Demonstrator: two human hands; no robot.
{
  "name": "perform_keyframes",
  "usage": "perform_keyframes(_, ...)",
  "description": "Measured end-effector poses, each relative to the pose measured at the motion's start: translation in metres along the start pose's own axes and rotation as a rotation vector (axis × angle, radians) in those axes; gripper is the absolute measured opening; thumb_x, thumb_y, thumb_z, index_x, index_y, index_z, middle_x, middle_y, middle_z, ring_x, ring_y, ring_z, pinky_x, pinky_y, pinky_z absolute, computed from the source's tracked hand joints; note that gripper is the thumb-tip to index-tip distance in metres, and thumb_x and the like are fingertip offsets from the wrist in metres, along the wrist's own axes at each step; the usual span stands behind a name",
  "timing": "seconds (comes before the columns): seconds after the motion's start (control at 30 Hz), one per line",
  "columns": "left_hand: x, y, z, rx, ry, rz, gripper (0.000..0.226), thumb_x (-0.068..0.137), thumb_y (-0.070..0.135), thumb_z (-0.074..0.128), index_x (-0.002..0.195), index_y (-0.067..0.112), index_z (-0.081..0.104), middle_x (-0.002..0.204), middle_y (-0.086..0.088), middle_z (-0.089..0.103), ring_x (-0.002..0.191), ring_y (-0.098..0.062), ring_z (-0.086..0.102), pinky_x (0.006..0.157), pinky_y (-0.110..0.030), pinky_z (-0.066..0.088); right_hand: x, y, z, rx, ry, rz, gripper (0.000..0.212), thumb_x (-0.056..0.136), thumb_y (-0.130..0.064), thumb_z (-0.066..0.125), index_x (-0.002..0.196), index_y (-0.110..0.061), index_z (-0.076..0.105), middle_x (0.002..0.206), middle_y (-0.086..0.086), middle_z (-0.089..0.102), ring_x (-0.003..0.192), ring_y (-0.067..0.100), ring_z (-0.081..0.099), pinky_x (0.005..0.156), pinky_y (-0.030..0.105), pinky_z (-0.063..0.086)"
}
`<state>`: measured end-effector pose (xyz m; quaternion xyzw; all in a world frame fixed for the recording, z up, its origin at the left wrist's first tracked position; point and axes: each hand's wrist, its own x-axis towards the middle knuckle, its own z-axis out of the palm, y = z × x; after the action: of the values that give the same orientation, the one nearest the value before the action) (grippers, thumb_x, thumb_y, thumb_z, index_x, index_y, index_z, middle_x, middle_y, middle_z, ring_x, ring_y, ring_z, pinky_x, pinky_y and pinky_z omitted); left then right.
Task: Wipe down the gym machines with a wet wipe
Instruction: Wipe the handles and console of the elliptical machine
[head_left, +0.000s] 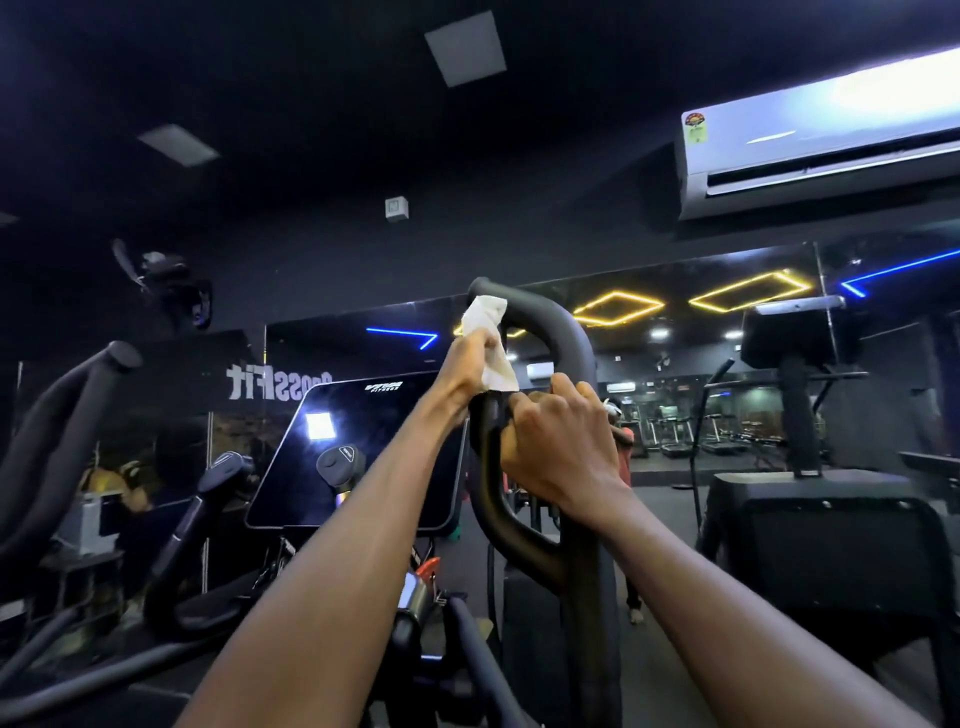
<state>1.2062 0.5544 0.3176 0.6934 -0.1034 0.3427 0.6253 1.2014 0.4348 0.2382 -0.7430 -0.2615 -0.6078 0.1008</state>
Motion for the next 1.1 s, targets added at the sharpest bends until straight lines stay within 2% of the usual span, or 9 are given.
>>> perform_keyframes(0.1,0.013,-0.002,0.006,-0.004,0.018,-0.035,0.05,0.093,0.051,0.04,0.104,0.005,0.057,0.079,-0.015,0.064,0.068,-0.035,0.063,0.074,-0.049,0.056,-0.002,0.001,0.002,0.037,0.034,-0.006,0.013,0.072,-0.019,0.057,0.059,-0.016,0.055,0.054,0.003,0.055,0.061,0.023,0.043,0.061,0.034,0.035)
perform_keyframes(0.17,0.02,-0.014,0.011,0.108,0.105,-0.032,0.069,0.094,0.061,0.029,0.102,0.003,0.064,0.082,-0.018,0.073,0.078,-0.039,0.07,0.083,-0.051,0.057,-0.004,0.003,0.003,0.052,0.054,-0.013,0.014,0.074,-0.019,0.054,0.06,-0.018,0.053,0.055,0.001,0.054,0.062,0.02,0.038,0.061,0.034,0.034)
perform_keyframes(0.27,-0.001,-0.038,0.008,0.314,0.179,0.057,0.063,0.104,0.043,0.025,0.097,-0.004,0.066,0.089,-0.022,0.07,0.09,-0.038,0.066,0.083,-0.04,0.051,-0.007,0.002,0.002,0.065,0.046,-0.009,0.015,0.076,-0.021,0.054,0.061,-0.017,0.056,0.057,0.003,0.057,0.063,0.022,0.045,0.063,0.036,0.039)
perform_keyframes(0.4,-0.027,-0.045,0.0,0.374,0.124,0.071,0.051,0.107,0.036,0.025,0.07,0.014,0.052,0.067,-0.001,0.053,0.066,-0.017,0.051,0.057,-0.025,0.04,-0.005,0.002,0.001,0.06,0.008,0.006,0.016,0.075,-0.022,0.053,0.065,-0.014,0.062,0.06,0.006,0.062,0.067,0.025,0.052,0.067,0.038,0.043)
perform_keyframes(0.5,-0.009,-0.023,0.009,0.208,0.09,0.067,0.046,0.107,0.035,0.025,0.094,0.005,0.057,0.078,-0.01,0.057,0.064,-0.016,0.055,0.055,-0.02,0.047,-0.006,0.002,0.002,0.068,0.027,0.017,0.012,0.073,-0.02,0.056,0.066,-0.013,0.062,0.061,0.006,0.063,0.067,0.026,0.052,0.067,0.037,0.041)
perform_keyframes(0.67,-0.019,-0.04,0.01,0.281,0.163,0.071,0.075,0.091,0.068,0.022,0.121,0.008,0.056,0.102,-0.018,0.068,0.099,-0.034,0.065,0.093,-0.044,0.051,-0.008,0.002,0.003,0.142,0.068,0.052,0.01,0.074,-0.018,0.058,0.065,-0.014,0.06,0.062,0.006,0.064,0.065,0.025,0.05,0.066,0.037,0.041)
perform_keyframes(0.87,-0.057,-0.062,0.003,0.39,0.186,0.109,0.053,0.107,0.042,0.023,0.068,0.017,0.05,0.065,0.0,0.055,0.068,-0.021,0.053,0.072,-0.039,0.045,-0.007,0.002,0.002,0.158,0.048,0.063,0.012,0.072,-0.018,0.057,0.063,-0.012,0.057,0.062,0.009,0.064,0.067,0.028,0.051,0.068,0.038,0.041)
perform_keyframes(1.0,-0.052,-0.06,0.01,0.388,0.246,0.077,0.05,0.105,0.046,0.025,0.093,0.009,0.058,0.086,-0.008,0.063,0.086,-0.026,0.061,0.083,-0.041,0.048,-0.009,0.002,0.0,0.19,0.041,0.075,0.012,0.072,-0.016,0.058,0.063,-0.01,0.059,0.061,0.011,0.063,0.068,0.029,0.053,0.069,0.038,0.043)
perform_keyframes(1.1,-0.084,-0.092,0.007,0.461,0.232,0.072,0.05,0.106,0.044,0.023,0.099,0.007,0.055,0.076,-0.004,0.061,0.083,-0.029,0.064,0.071,-0.037,0.047,-0.01,0.002,0.001,0.206,0.033,0.06,0.014,0.075,-0.018,0.054,0.065,-0.01,0.06,0.061,0.009,0.063,0.068,0.027,0.051,0.071,0.039,0.045)
